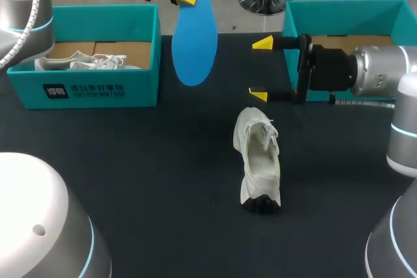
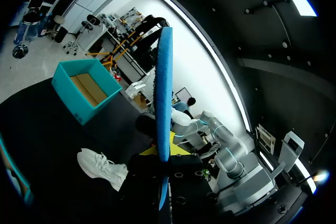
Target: Take the shoe out of the shoebox, open the shoe tongue, remove and reinsert the insole, then place the shoe into the shoebox
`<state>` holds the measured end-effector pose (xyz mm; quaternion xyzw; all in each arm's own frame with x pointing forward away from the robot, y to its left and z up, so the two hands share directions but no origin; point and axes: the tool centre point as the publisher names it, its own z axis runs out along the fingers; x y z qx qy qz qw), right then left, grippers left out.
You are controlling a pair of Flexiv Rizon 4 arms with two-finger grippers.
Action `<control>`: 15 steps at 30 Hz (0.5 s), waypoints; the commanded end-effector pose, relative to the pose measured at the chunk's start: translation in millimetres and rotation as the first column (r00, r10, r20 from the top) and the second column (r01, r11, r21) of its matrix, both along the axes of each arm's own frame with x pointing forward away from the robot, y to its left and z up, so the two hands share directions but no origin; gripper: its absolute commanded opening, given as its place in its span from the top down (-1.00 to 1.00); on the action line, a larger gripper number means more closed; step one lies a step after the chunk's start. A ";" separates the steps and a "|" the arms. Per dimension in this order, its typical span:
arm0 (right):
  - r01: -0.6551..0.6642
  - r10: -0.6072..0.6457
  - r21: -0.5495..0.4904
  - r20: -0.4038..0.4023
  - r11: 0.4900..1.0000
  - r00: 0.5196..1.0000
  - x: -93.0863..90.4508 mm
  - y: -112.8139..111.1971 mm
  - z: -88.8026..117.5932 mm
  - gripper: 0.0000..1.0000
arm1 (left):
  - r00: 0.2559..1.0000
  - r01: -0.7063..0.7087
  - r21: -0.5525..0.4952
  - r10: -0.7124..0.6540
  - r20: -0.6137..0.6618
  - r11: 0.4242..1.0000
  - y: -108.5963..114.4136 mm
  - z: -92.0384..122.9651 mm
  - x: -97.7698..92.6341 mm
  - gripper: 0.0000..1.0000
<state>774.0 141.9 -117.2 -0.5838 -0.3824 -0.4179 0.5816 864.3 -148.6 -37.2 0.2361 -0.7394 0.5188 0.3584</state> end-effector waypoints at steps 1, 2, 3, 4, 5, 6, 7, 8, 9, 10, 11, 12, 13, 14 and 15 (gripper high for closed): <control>0.000 0.000 -0.002 -0.001 1.000 1.000 0.4 1.0 -0.2 -1.00 | 1.000 -0.001 -0.001 0.001 0.001 1.000 0.6 -0.5 -0.4 1.00; 0.000 0.000 -0.002 -0.001 1.000 1.000 0.4 1.0 -0.2 -1.00 | 1.000 -0.001 -0.001 0.001 0.001 1.000 0.6 -0.5 -0.4 1.00; 0.000 0.000 -0.002 -0.001 1.000 1.000 0.4 1.0 -0.2 -1.00 | 1.000 -0.001 -0.001 0.001 0.001 1.000 0.6 -0.5 -0.4 1.00; 0.000 0.000 -0.002 -0.001 1.000 1.000 0.4 1.0 -0.2 -1.00 | 1.000 -0.001 -0.001 0.001 0.001 1.000 0.6 -0.5 -0.4 1.00; 0.000 0.000 -0.002 -0.001 1.000 1.000 0.4 1.0 -0.2 -1.00 | 1.000 -0.001 -0.001 0.001 0.001 1.000 0.6 -0.5 -0.4 1.00; 0.000 0.000 -0.002 -0.001 1.000 1.000 0.4 1.0 -0.2 -1.00 | 1.000 -0.001 -0.001 0.001 0.001 1.000 0.6 -0.5 -0.4 1.00; 0.000 0.000 -0.002 -0.001 1.000 1.000 0.4 1.0 -0.2 -1.00 | 1.000 -0.001 -0.001 0.001 0.001 1.000 0.6 -0.5 -0.4 1.00; 0.000 0.000 -0.002 -0.001 1.000 1.000 0.4 1.0 -0.2 -1.00 | 1.000 -0.001 -0.001 0.001 0.001 1.000 0.6 -0.5 -0.4 1.00; 0.000 0.000 -0.002 -0.001 1.000 1.000 0.4 1.0 -0.2 -1.00 | 0.994 -0.015 -0.001 0.015 0.105 1.000 4.0 2.7 -3.5 1.00; 0.000 0.000 -0.002 -0.001 1.000 1.000 0.4 1.0 -0.2 -1.00 | 0.979 -0.005 -0.003 0.006 0.202 1.000 8.2 5.3 -7.8 1.00; 0.000 0.000 -0.002 -0.001 1.000 1.000 0.4 1.0 -0.2 -1.00 | 0.964 -0.004 -0.031 0.012 0.266 1.000 12.2 7.5 -10.9 1.00; 0.000 0.000 -0.002 -0.001 1.000 1.000 0.4 1.0 -0.2 -1.00 | 0.944 -0.013 -0.049 0.029 0.330 0.999 18.0 8.9 -14.3 1.00; 0.000 0.000 -0.002 -0.001 1.000 1.000 0.4 1.0 -0.2 -1.00 | 0.918 -0.005 -0.061 0.029 0.395 0.998 24.3 9.2 -18.2 1.00; 0.000 0.000 -0.002 -0.001 1.000 1.000 0.4 1.0 -0.2 -1.00 | 0.893 -0.006 -0.064 0.034 0.449 0.998 29.6 8.3 -21.6 1.00; 0.000 0.000 -0.002 -0.001 1.000 1.000 0.4 1.0 -0.2 -1.00 | 0.866 -0.028 -0.060 0.054 0.496 0.998 35.6 6.8 -24.8 1.00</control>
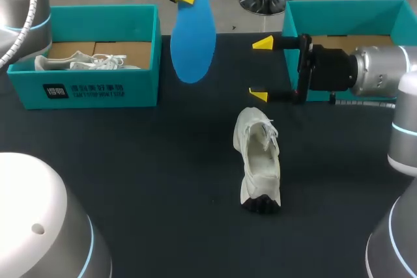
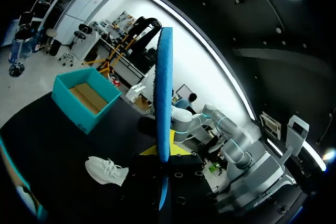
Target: Take the shoe out of the shoebox, open the shoe tongue, remove and reinsert the insole, then place the shoe into the shoebox
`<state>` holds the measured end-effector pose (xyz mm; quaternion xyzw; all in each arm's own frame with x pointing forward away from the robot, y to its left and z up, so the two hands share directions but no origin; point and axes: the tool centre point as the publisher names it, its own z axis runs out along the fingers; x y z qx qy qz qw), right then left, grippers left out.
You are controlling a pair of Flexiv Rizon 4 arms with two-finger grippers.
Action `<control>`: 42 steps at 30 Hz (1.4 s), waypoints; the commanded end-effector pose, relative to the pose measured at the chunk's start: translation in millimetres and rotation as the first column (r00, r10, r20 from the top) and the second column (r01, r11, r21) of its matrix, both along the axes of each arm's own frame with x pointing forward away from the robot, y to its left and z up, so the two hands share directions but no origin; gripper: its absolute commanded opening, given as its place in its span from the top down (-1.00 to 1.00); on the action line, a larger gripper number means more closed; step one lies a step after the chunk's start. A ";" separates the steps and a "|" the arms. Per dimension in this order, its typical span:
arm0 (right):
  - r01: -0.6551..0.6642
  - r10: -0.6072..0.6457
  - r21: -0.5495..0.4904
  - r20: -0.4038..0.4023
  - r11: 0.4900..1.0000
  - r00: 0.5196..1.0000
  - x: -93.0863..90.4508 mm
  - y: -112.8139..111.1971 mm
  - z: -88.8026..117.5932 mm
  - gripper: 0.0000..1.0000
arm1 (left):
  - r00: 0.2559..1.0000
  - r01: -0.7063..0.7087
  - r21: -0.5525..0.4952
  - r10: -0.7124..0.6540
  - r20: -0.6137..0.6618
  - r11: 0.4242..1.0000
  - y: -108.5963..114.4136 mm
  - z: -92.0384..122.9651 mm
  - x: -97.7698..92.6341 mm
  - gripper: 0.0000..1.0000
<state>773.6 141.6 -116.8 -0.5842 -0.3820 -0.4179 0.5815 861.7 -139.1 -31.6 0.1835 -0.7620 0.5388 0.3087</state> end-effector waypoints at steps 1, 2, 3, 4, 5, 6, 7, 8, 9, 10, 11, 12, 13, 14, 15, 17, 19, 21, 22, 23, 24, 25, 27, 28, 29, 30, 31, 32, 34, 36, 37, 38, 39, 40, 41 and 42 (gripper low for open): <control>-0.001 0.001 -0.002 -0.001 1.000 1.000 0.7 1.3 -0.6 -1.00 | 0.915 -0.053 -0.064 0.074 0.396 0.997 31.5 -0.3 -26.1 1.00; -0.001 0.001 -0.002 -0.001 1.000 1.000 0.7 1.3 -0.6 -1.00 | 0.901 -0.058 -0.072 0.083 0.427 0.996 35.7 -2.2 -29.7 1.00; -0.001 0.001 -0.002 -0.001 1.000 1.000 0.7 1.3 -0.6 -1.00 | 0.884 -0.063 -0.082 0.093 0.459 0.995 39.5 -4.0 -34.1 1.00; -0.001 0.001 -0.002 -0.001 1.000 1.000 0.7 1.3 -0.6 -1.00 | 0.858 -0.051 -0.081 0.085 0.506 0.995 42.0 -6.2 -39.7 1.00; -0.001 0.001 -0.002 -0.001 1.000 1.000 0.7 1.3 -0.6 -1.00 | 0.846 -0.036 -0.086 0.076 0.528 0.996 43.9 -8.9 -45.5 1.00; -0.001 0.001 -0.002 -0.001 1.000 1.000 0.7 1.3 -0.6 -1.00 | 0.851 -0.030 -0.098 0.076 0.519 0.995 45.4 -11.9 -49.8 1.00; -0.001 0.001 -0.002 -0.001 1.000 1.000 0.7 1.3 -0.6 -1.00 | 0.844 -0.018 -0.090 0.063 0.533 0.996 45.7 -15.6 -54.5 1.00; -0.001 0.001 -0.002 -0.001 1.000 1.000 0.7 1.3 -0.6 -1.00 | 0.830 -0.011 -0.089 0.058 0.555 0.996 45.7 -18.6 -59.1 1.00; -0.001 0.001 -0.002 -0.001 1.000 1.000 0.7 1.3 -0.6 -1.00 | 0.816 -0.005 -0.090 0.056 0.576 0.996 45.3 -21.5 -64.0 1.00; -0.001 0.001 -0.002 -0.001 1.000 1.000 0.7 1.3 -0.6 -1.00 | 0.802 0.004 -0.089 0.050 0.596 0.996 44.4 -24.3 -67.9 1.00; -0.001 0.001 -0.002 -0.001 1.000 1.000 0.7 1.3 -0.6 -1.00 | 0.784 0.007 -0.091 0.051 0.619 0.996 43.3 -27.0 -70.8 1.00; -0.001 0.001 -0.002 -0.001 1.000 1.000 0.7 1.3 -0.6 -1.00 | 0.765 0.010 -0.088 0.050 0.642 0.996 42.1 -29.6 -73.9 1.00; -0.001 0.001 -0.002 -0.001 1.000 1.000 0.7 1.3 -0.6 -1.00 | 0.752 0.013 -0.092 0.051 0.657 0.996 40.8 -32.4 -76.0 1.00; -0.001 0.001 -0.002 -0.001 1.000 1.000 0.7 1.3 -0.6 -1.00 | 0.744 0.012 -0.097 0.056 0.665 0.995 40.3 -34.3 -77.6 1.00; -0.001 0.001 -0.002 -0.001 1.000 1.000 0.7 1.3 -0.6 -1.00 | 0.732 0.008 -0.098 0.061 0.679 0.995 39.3 -36.4 -78.6 1.00; -0.001 0.001 -0.002 -0.001 1.000 1.000 0.7 1.3 -0.6 -1.00 | 0.689 0.011 -0.093 0.060 0.723 0.996 38.1 -41.0 -81.0 1.00; -0.001 0.001 -0.002 -0.001 1.000 1.000 0.7 1.3 -0.6 -1.00 | 0.669 0.005 -0.109 0.078 0.739 0.994 37.2 -43.1 -80.9 1.00; -0.001 0.001 -0.002 -0.001 1.000 1.000 0.7 1.3 -0.6 -1.00 | 0.614 0.002 -0.087 0.068 0.786 0.996 35.0 -45.4 -82.3 1.00; -0.001 0.001 -0.002 -0.001 1.000 1.000 0.7 1.3 -0.6 -1.00 | 0.615 0.001 -0.085 0.066 0.786 0.996 34.5 -45.8 -82.7 1.00; -0.001 0.001 -0.002 -0.001 1.000 1.000 0.7 1.3 -0.6 -1.00 | 0.636 -0.007 -0.081 0.067 0.769 0.997 34.4 -46.4 -83.0 1.00; -0.001 0.001 -0.002 -0.001 1.000 1.000 0.7 1.3 -0.6 -1.00 | 0.636 -0.007 -0.081 0.067 0.769 0.997 34.4 -46.4 -83.0 1.00; -0.001 0.001 -0.002 -0.001 1.000 1.000 0.7 1.3 -0.6 -1.00 | 0.636 -0.007 -0.081 0.067 0.769 0.997 34.4 -46.4 -83.0 1.00; -0.001 0.001 -0.002 -0.001 1.000 1.000 0.7 1.3 -0.6 -1.00 | 0.636 -0.007 -0.081 0.067 0.769 0.997 34.4 -46.4 -83.0 1.00; -0.001 0.001 -0.002 -0.001 1.000 1.000 0.7 1.3 -0.6 -1.00 | 0.636 -0.007 -0.081 0.067 0.769 0.997 34.4 -46.4 -83.0 1.00; -0.001 0.001 -0.002 -0.001 1.000 1.000 0.7 1.3 -0.6 -1.00 | 0.636 -0.007 -0.081 0.067 0.769 0.997 34.4 -46.4 -83.0 1.00; -0.001 0.001 -0.002 -0.001 1.000 1.000 0.7 1.3 -0.6 -1.00 | 0.636 -0.007 -0.081 0.067 0.769 0.997 34.4 -46.4 -83.0 1.00; -0.001 0.001 -0.002 -0.001 1.000 1.000 0.7 1.3 -0.6 -1.00 | 0.636 -0.007 -0.081 0.067 0.769 0.997 34.4 -46.4 -83.0 1.00; -0.001 0.001 -0.002 -0.001 1.000 1.000 0.7 1.3 -0.6 -1.00 | 0.636 -0.007 -0.081 0.067 0.769 0.997 34.4 -46.4 -83.0 1.00; -0.001 0.001 -0.002 -0.001 1.000 1.000 0.7 1.3 -0.6 -1.00 | 0.636 -0.007 -0.081 0.067 0.769 0.997 34.4 -46.4 -83.0 1.00; -0.001 0.001 -0.002 -0.001 1.000 1.000 0.7 1.3 -0.6 -1.00 | 0.636 -0.007 -0.081 0.067 0.769 0.997 34.4 -46.4 -83.0 1.00; -0.001 0.001 -0.002 -0.001 1.000 1.000 0.7 1.3 -0.6 -1.00 | 0.636 -0.007 -0.081 0.067 0.769 0.997 34.4 -46.4 -83.0 1.00; -0.001 0.001 -0.002 -0.001 1.000 1.000 0.7 1.3 -0.6 -1.00 | 0.636 -0.007 -0.081 0.067 0.769 0.997 34.4 -46.4 -83.0 1.00; -0.001 0.001 -0.002 -0.001 1.000 1.000 0.7 1.3 -0.6 -1.00 | 0.636 -0.007 -0.081 0.067 0.769 0.997 34.4 -46.4 -83.0 1.00; -0.001 0.001 -0.002 -0.001 1.000 1.000 0.7 1.3 -0.6 -1.00 | 0.636 -0.007 -0.081 0.067 0.769 0.997 34.4 -46.4 -83.0 1.00; -0.001 0.001 -0.002 -0.001 1.000 1.000 0.7 1.3 -0.6 -1.00 | 0.636 -0.007 -0.081 0.067 0.769 0.997 34.4 -46.4 -83.0 1.00; -0.001 0.001 -0.002 -0.001 1.000 1.000 0.7 1.3 -0.6 -1.00 | 0.636 -0.007 -0.081 0.067 0.769 0.997 34.4 -46.4 -83.0 1.00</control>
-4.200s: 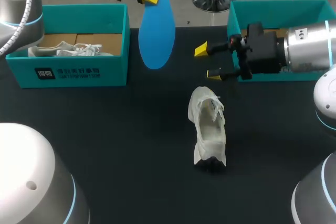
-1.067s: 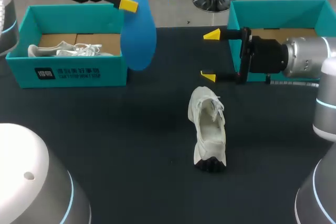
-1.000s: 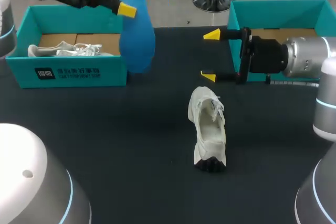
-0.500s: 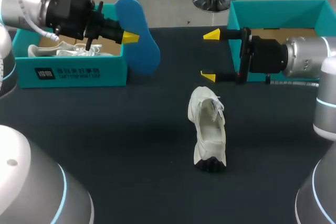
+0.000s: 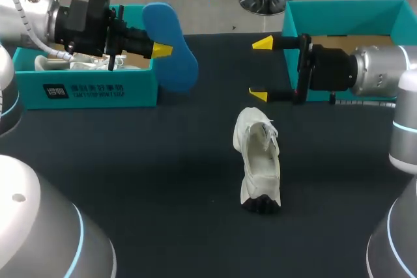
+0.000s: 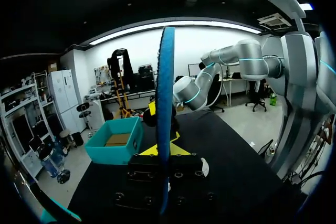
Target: Take the shoe out of the shoebox, open the shoe tongue, remove and reinsert the insole, then place the shoe into the shoebox
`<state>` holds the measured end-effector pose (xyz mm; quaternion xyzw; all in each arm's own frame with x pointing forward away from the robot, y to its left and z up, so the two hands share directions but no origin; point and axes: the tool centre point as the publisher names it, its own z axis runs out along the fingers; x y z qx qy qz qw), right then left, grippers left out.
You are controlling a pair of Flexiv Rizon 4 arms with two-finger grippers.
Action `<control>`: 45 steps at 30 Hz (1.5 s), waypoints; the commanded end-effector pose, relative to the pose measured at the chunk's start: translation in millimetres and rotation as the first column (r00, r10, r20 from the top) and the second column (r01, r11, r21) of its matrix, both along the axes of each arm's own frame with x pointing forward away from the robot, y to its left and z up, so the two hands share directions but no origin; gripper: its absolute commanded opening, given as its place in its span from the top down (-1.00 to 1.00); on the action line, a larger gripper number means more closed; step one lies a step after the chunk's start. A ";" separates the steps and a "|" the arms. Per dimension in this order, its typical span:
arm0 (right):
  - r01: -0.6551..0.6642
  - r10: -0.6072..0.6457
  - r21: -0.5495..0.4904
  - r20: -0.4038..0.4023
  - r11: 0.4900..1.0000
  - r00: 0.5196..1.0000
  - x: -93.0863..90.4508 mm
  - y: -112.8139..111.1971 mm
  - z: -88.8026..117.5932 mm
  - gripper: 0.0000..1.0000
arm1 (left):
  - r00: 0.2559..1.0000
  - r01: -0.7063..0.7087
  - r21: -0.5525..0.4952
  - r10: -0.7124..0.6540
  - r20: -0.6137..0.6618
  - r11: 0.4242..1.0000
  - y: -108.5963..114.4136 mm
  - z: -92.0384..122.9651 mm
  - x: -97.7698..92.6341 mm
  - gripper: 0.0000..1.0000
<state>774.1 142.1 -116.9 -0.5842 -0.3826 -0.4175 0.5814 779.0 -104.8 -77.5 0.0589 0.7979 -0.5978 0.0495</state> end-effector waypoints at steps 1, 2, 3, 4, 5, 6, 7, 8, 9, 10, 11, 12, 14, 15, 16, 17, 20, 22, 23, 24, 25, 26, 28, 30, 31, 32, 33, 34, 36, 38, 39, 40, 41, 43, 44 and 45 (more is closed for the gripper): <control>0.000 0.000 -0.001 -0.001 1.000 1.000 0.2 0.8 -0.5 -1.00 | 1.000 -0.001 -0.001 0.001 0.001 1.000 0.0 -0.4 -0.3 1.00; 0.000 0.000 -0.001 -0.001 1.000 1.000 0.2 0.8 -0.5 -1.00 | 1.000 -0.001 -0.001 0.001 0.001 1.000 0.0 -0.4 -0.3 1.00; 0.000 0.000 -0.001 -0.001 1.000 1.000 0.2 0.8 -0.5 -1.00 | 1.000 -0.001 -0.001 0.001 0.001 1.000 0.0 -0.4 -0.3 1.00; 0.000 0.000 -0.001 -0.001 1.000 1.000 0.2 0.8 -0.5 -1.00 | 0.994 0.000 0.042 -0.005 0.110 0.999 -3.9 10.1 2.3 1.00; 0.000 0.000 -0.001 -0.001 1.000 1.000 0.2 0.8 -0.5 -1.00 | 0.980 0.004 0.028 -0.010 0.200 1.000 -7.0 19.5 4.6 1.00; 0.000 0.000 -0.001 -0.001 1.000 1.000 0.2 0.8 -0.5 -1.00 | 0.955 0.042 0.049 -0.055 0.292 0.998 -11.1 26.2 6.7 1.00; 0.000 0.000 -0.001 -0.001 1.000 1.000 0.2 0.8 -0.5 -1.00 | 0.924 0.066 0.066 -0.086 0.373 0.996 -14.6 32.4 7.2 1.00; 0.000 0.000 -0.001 -0.001 1.000 1.000 0.2 0.8 -0.5 -1.00 | 0.890 0.089 0.060 -0.107 0.443 0.994 -16.9 37.9 6.4 1.00; 0.000 0.000 -0.001 -0.001 1.000 1.000 0.2 0.8 -0.5 -1.00 | 0.845 0.125 0.084 -0.150 0.514 0.989 -19.5 42.7 4.7 1.00; 0.000 0.000 -0.001 -0.001 1.000 1.000 0.2 0.8 -0.5 -1.00 | 0.806 0.137 0.113 -0.177 0.564 0.984 -21.4 44.9 3.0 1.00; 0.000 0.000 -0.001 -0.001 1.000 1.000 0.2 0.8 -0.5 -1.00 | 0.771 0.161 0.109 -0.194 0.606 0.981 -22.7 46.7 1.0 1.00; 0.000 0.000 -0.001 -0.001 1.000 1.000 0.2 0.8 -0.5 -1.00 | 0.719 0.192 0.113 -0.218 0.660 0.975 -24.0 48.1 -1.5 1.00; 0.000 0.000 -0.001 -0.001 1.000 1.000 0.2 0.8 -0.5 -1.00 | 0.639 0.244 0.128 -0.259 0.724 0.961 -26.0 47.0 -6.2 1.00; 0.000 0.000 -0.001 -0.001 1.000 1.000 0.2 0.8 -0.5 -1.00 | 0.591 0.277 0.118 -0.266 0.761 0.954 -26.3 46.0 -10.0 1.00; 0.000 0.000 -0.001 -0.001 1.000 1.000 0.2 0.8 -0.5 -1.00 | 0.529 0.270 0.156 -0.282 0.801 0.950 -26.1 44.6 -12.5 1.00; 0.000 0.000 -0.001 -0.001 1.000 1.000 0.2 0.8 -0.5 -1.00 | 0.492 0.320 0.152 -0.301 0.817 0.935 -26.2 42.0 -15.9 1.00; 0.000 0.000 -0.001 -0.001 1.000 1.000 0.2 0.8 -0.5 -1.00 | 0.404 0.374 0.169 -0.324 0.856 0.912 -24.8 32.3 -23.3 1.00; 0.000 0.000 -0.001 -0.001 1.000 1.000 0.2 0.8 -0.5 -1.00 | 0.367 0.389 0.175 -0.327 0.871 0.904 -24.2 26.1 -26.0 1.00; 0.000 0.000 -0.001 -0.001 1.000 1.000 0.2 0.8 -0.5 -1.00 | 0.341 0.399 0.183 -0.330 0.880 0.898 -24.4 23.9 -26.8 1.00; 0.000 0.000 -0.001 -0.001 1.000 1.000 0.2 0.8 -0.5 -1.00 | 0.325 0.408 0.190 -0.337 0.884 0.893 -24.6 22.9 -28.0 1.00; 0.000 0.000 -0.001 -0.001 1.000 1.000 0.2 0.8 -0.5 -1.00 | 0.303 0.411 0.203 -0.343 0.889 0.889 -25.8 22.0 -29.3 1.00; 0.000 0.000 -0.001 -0.001 1.000 1.000 0.2 0.8 -0.5 -1.00 | 0.285 0.415 0.215 -0.351 0.892 0.884 -27.5 21.2 -30.6 1.00; 0.000 0.000 -0.001 -0.001 1.000 1.000 0.2 0.8 -0.5 -1.00 | 0.252 0.427 0.231 -0.361 0.898 0.874 -32.7 20.0 -34.7 1.00; 0.000 0.000 -0.001 -0.001 1.000 1.000 0.2 0.8 -0.5 -1.00 | 0.218 0.428 0.267 -0.385 0.897 0.863 -40.5 15.4 -39.9 1.00; 0.000 0.000 -0.001 -0.001 1.000 1.000 0.2 0.8 -0.5 -1.00 | 0.211 0.433 0.273 -0.391 0.896 0.859 -44.2 13.0 -42.6 1.00; 0.000 0.000 -0.001 -0.001 1.000 1.000 0.2 0.8 -0.5 -1.00 | 0.200 0.430 0.290 -0.403 0.893 0.855 -47.6 10.2 -45.0 1.00; 0.000 0.000 -0.001 -0.001 1.000 1.000 0.2 0.8 -0.5 -1.00 | 0.188 0.430 0.301 -0.410 0.893 0.851 -50.8 7.8 -47.5 1.00; 0.000 0.000 -0.001 -0.001 1.000 1.000 0.2 0.8 -0.5 -1.00 | 0.196 0.435 0.289 -0.403 0.894 0.853 -53.0 5.3 -49.0 1.00; 0.000 0.000 -0.001 -0.001 1.000 1.000 0.2 0.8 -0.5 -1.00 | 0.177 0.426 0.320 -0.425 0.888 0.846 -59.3 -0.2 -52.5 1.00; 0.000 0.000 -0.001 -0.001 1.000 1.000 0.2 0.8 -0.5 -1.00 | 0.189 0.427 0.310 -0.419 0.888 0.850 -65.6 -4.7 -54.9 1.00; 0.000 0.000 -0.001 -0.001 1.000 1.000 0.2 0.8 -0.5 -1.00 | 0.181 0.419 0.326 -0.430 0.884 0.847 -69.4 -7.2 -55.9 1.00; 0.000 0.000 -0.001 -0.001 1.000 1.000 0.2 0.8 -0.5 -1.00 | 0.183 0.419 0.325 -0.429 0.885 0.848 -72.4 -9.0 -56.0 1.00; 0.000 0.000 -0.001 -0.001 1.000 1.000 0.2 0.8 -0.5 -1.00 | 0.194 0.407 0.326 -0.430 0.882 0.853 -75.3 -10.6 -55.1 1.00; 0.000 0.000 -0.001 -0.001 1.000 1.000 0.2 0.8 -0.5 -1.00 | 0.199 0.380 0.344 -0.440 0.876 0.858 -80.1 -14.5 -52.8 1.00; 0.000 0.000 -0.001 -0.001 1.000 1.000 0.2 0.8 -0.5 -1.00 | 0.217 0.360 0.346 -0.439 0.872 0.866 -81.7 -15.6 -52.2 1.00; 0.000 0.000 -0.001 -0.001 1.000 1.000 0.2 0.8 -0.5 -1.00 | 0.221 0.332 0.364 -0.446 0.867 0.870 -83.8 -17.2 -50.7 1.00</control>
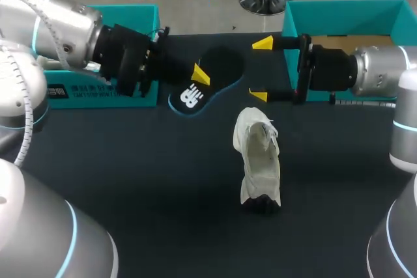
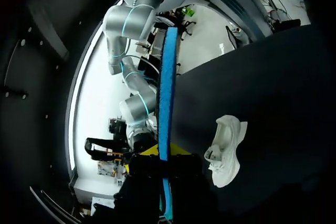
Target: Take the shoe out of the shoebox, open the shoe tongue, remove and reinsert the insole, then place the shoe into the shoebox
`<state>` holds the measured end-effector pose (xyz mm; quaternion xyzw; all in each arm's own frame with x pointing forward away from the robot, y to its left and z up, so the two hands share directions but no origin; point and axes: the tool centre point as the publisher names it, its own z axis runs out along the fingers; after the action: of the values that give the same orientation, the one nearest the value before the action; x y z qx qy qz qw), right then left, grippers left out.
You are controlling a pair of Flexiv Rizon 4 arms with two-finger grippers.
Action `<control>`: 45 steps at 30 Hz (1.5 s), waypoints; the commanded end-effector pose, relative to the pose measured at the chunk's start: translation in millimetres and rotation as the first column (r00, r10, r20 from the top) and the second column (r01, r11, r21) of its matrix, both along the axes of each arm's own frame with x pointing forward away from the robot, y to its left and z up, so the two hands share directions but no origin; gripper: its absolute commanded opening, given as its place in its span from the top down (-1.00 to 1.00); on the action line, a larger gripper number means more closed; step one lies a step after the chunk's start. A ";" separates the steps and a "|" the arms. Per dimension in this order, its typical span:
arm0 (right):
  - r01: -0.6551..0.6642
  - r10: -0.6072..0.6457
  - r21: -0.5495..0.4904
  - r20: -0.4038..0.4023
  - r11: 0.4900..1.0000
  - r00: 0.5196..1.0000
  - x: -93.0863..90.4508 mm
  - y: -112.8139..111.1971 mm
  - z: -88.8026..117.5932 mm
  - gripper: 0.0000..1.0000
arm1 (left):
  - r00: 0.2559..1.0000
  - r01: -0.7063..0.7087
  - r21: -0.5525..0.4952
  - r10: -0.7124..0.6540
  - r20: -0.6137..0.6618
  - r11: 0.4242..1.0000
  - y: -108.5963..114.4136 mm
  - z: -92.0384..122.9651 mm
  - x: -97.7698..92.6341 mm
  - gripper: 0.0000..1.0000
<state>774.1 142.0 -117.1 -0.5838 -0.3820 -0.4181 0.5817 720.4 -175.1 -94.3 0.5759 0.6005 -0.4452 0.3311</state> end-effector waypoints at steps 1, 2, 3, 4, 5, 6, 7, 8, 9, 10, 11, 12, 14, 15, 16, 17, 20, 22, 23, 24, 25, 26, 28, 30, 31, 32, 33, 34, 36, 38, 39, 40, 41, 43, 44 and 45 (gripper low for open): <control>-0.001 0.001 -0.003 -0.001 1.000 1.000 0.2 1.0 -0.3 -1.00 | 0.997 -0.049 0.044 0.046 0.061 0.998 -15.2 -1.3 9.3 1.00; -0.001 0.001 -0.003 -0.001 1.000 1.000 0.2 1.0 -0.3 -1.00 | 0.996 -0.081 0.045 0.078 0.052 0.996 -16.1 -1.8 11.3 1.00; -0.001 0.001 -0.003 -0.001 1.000 1.000 0.2 1.0 -0.3 -1.00 | 0.994 -0.100 0.050 0.098 0.054 0.994 -16.5 -2.6 11.9 1.00; -0.001 0.001 -0.003 -0.001 1.000 1.000 0.2 1.0 -0.3 -1.00 | 0.992 -0.121 0.048 0.119 0.051 0.991 -16.8 -3.2 12.3 1.00; -0.001 0.001 -0.003 -0.001 1.000 1.000 0.2 1.0 -0.3 -1.00 | 0.989 -0.141 0.050 0.139 0.049 0.989 -16.7 -3.3 12.0 1.00; -0.001 0.001 -0.003 -0.001 1.000 1.000 0.2 1.0 -0.3 -1.00 | 0.987 -0.158 0.048 0.156 0.042 0.986 -16.7 -3.5 11.9 1.00; -0.001 0.001 -0.003 -0.001 1.000 1.000 0.2 1.0 -0.3 -1.00 | 0.985 -0.169 0.043 0.167 0.035 0.985 -15.7 -4.0 11.1 1.00; -0.001 0.001 -0.003 -0.001 1.000 1.000 0.2 1.0 -0.3 -1.00 | 0.983 -0.182 0.039 0.181 0.027 0.983 -14.9 -4.3 9.9 1.00; -0.001 0.001 -0.003 -0.001 1.000 1.000 0.2 1.0 -0.3 -1.00 | 0.981 -0.193 0.037 0.193 0.018 0.980 -14.6 -5.2 10.2 1.00; -0.001 0.001 -0.003 -0.001 1.000 1.000 0.2 1.0 -0.3 -1.00 | 0.980 -0.198 0.029 0.198 0.004 0.980 -14.5 -6.5 10.6 1.00; -0.001 0.001 -0.003 -0.001 1.000 1.000 0.2 1.0 -0.3 -1.00 | 0.979 -0.203 0.029 0.203 0.003 0.979 -13.7 -8.0 10.0 1.00; -0.001 0.001 -0.003 -0.001 1.000 1.000 0.2 1.0 -0.3 -1.00 | 0.978 -0.210 0.030 0.210 0.000 0.977 -13.2 -9.5 9.0 1.00; -0.001 0.001 -0.003 -0.001 1.000 1.000 0.2 1.0 -0.3 -1.00 | 0.977 -0.211 0.031 0.211 -0.009 0.977 -12.1 -12.5 7.5 1.00; -0.001 0.001 -0.003 -0.001 1.000 1.000 0.2 1.0 -0.3 -1.00 | 0.977 -0.214 0.035 0.214 -0.009 0.976 -11.9 -13.3 7.0 1.00; -0.001 0.001 -0.003 -0.001 1.000 1.000 0.2 1.0 -0.3 -1.00 | 0.977 -0.214 0.036 0.214 -0.009 0.976 -11.9 -14.0 6.3 1.00; -0.001 0.001 -0.003 -0.001 1.000 1.000 0.2 1.0 -0.3 -1.00 | 0.977 -0.215 0.037 0.215 -0.009 0.976 -12.3 -14.8 5.3 1.00; -0.001 0.001 -0.003 -0.001 1.000 1.000 0.2 1.0 -0.3 -1.00 | 0.975 -0.222 0.035 0.223 -0.014 0.974 -17.1 -16.7 2.4 1.00; -0.001 0.001 -0.003 -0.001 1.000 1.000 0.2 1.0 -0.3 -1.00 | 0.974 -0.223 0.033 0.224 -0.016 0.974 -22.5 -17.9 0.6 1.00; -0.001 0.001 -0.003 -0.001 1.000 1.000 0.2 1.0 -0.3 -1.00 | 0.974 -0.223 0.032 0.224 -0.017 0.974 -25.3 -18.5 -0.3 1.00; -0.001 0.001 -0.003 -0.001 1.000 1.000 0.2 1.0 -0.3 -1.00 | 0.974 -0.224 0.032 0.224 -0.018 0.974 -27.8 -19.0 -1.0 1.00; -0.001 0.001 -0.003 -0.001 1.000 1.000 0.2 1.0 -0.3 -1.00 | 0.974 -0.223 0.031 0.224 -0.020 0.974 -30.0 -19.5 -1.6 1.00; -0.001 0.001 -0.003 -0.001 1.000 1.000 0.2 1.0 -0.3 -1.00 | 0.975 -0.222 0.028 0.223 -0.026 0.975 -32.4 -19.8 -2.2 1.00; -0.001 0.001 -0.003 -0.001 1.000 1.000 0.2 1.0 -0.3 -1.00 | 0.975 -0.221 0.028 0.222 -0.026 0.975 -36.9 -20.8 -3.9 1.00; -0.001 0.001 -0.003 -0.001 1.000 1.000 0.2 1.0 -0.3 -1.00 | 0.975 -0.219 0.028 0.220 -0.032 0.975 -40.2 -22.3 -5.4 1.00; -0.001 0.001 -0.003 -0.001 1.000 1.000 0.2 1.0 -0.3 0.04 | 0.975 -0.220 0.029 0.221 -0.035 0.975 -40.8 -22.6 -5.8 1.00; -0.001 0.001 -0.003 -0.001 1.000 1.000 0.2 1.0 -0.3 1.00 | 0.975 -0.220 0.029 0.221 -0.036 0.975 -41.5 -22.8 -6.1 1.00; -0.001 0.001 -0.003 -0.001 1.000 1.000 0.2 1.0 -0.3 1.00 | 0.974 -0.221 0.029 0.222 -0.037 0.975 -42.0 -22.9 -6.3 1.00; -0.001 0.001 -0.003 -0.001 1.000 1.000 0.2 1.0 -0.3 1.00 | 0.974 -0.222 0.029 0.223 -0.038 0.975 -42.3 -22.9 -6.5 1.00; -0.001 0.001 -0.003 -0.001 1.000 1.000 0.2 1.0 -0.3 1.00 | 0.973 -0.225 0.028 0.226 -0.038 0.974 -42.6 -22.8 -6.5 1.00; -0.001 0.001 -0.003 -0.001 1.000 1.000 0.2 1.0 -0.3 1.00 | 0.972 -0.229 0.027 0.230 -0.038 0.973 -42.7 -22.0 -5.8 1.00; -0.001 0.001 -0.003 -0.001 1.000 1.000 0.2 1.0 -0.3 1.00 | 0.972 -0.231 0.025 0.232 -0.039 0.973 -42.4 -21.4 -5.3 1.00; -0.001 0.001 -0.003 -0.001 1.000 1.000 0.2 1.0 -0.3 1.00 | 0.971 -0.233 0.023 0.234 -0.041 0.972 -42.1 -21.0 -4.9 1.00; -0.001 0.001 -0.003 -0.001 1.000 1.000 0.2 1.0 -0.3 1.00 | 0.971 -0.234 0.021 0.235 -0.042 0.972 -41.7 -20.6 -4.5 1.00; -0.001 0.001 -0.003 -0.001 1.000 1.000 0.2 1.0 -0.3 1.00 | 0.969 -0.241 0.018 0.241 -0.046 0.970 -41.0 -20.5 -3.9 1.00; -0.001 0.001 -0.003 -0.001 1.000 1.000 0.2 1.0 -0.3 1.00 | 0.969 -0.242 0.017 0.243 -0.047 0.970 -40.6 -20.5 -3.7 1.00; -0.001 0.001 -0.003 -0.001 1.000 1.000 0.2 1.0 -0.3 1.00 | 0.968 -0.246 0.017 0.247 -0.049 0.969 -39.9 -20.6 -3.4 1.00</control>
<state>774.0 141.9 -117.0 -0.5842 -0.3819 -0.4180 0.5815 718.1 -214.5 -113.7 0.4889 0.6771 -0.4127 0.3635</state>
